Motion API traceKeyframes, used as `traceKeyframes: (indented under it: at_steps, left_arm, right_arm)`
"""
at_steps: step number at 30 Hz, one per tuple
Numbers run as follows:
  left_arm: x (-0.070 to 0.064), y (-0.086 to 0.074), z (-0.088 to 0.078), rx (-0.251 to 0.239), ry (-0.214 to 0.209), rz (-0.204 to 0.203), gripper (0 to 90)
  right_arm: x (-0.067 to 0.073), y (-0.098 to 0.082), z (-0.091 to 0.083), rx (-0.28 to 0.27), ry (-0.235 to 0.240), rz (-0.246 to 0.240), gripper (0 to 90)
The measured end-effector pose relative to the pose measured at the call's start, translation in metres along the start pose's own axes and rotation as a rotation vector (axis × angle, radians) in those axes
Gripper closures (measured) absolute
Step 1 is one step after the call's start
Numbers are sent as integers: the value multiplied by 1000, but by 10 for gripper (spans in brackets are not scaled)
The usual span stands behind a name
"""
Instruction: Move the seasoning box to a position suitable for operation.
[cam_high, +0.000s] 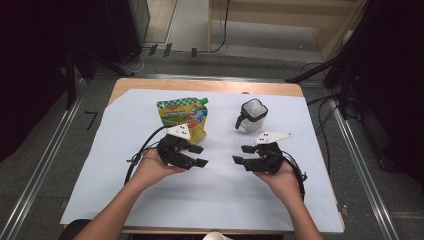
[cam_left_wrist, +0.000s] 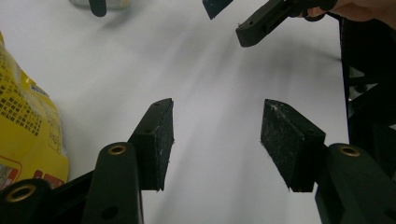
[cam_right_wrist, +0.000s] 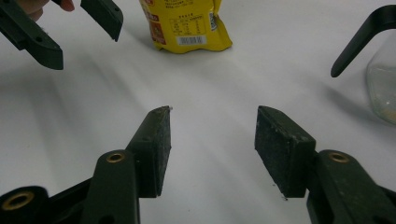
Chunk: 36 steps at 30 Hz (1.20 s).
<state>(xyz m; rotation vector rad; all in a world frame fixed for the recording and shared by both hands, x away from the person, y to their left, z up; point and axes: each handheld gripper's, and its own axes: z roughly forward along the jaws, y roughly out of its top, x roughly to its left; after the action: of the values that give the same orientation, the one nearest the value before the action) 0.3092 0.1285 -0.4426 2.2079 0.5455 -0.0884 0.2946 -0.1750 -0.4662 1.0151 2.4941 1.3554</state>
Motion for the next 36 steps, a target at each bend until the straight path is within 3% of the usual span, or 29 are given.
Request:
traceKeyframes:
  at_steps: [4, 11, 36]
  left_arm:
    - [2, -1, -1, 6, 3, -1, 442]
    - [2, -2, 1, 10, 1, 8, 429]
    - [1, -2, 2, 16, -12, 6, 399]
  right_arm:
    - [-1, 0, 0, -9, -8, 13, 485]
    - [2, -1, 3, 3, -24, -11, 480]
    - [4, -2, 5, 21, -39, -24, 475]
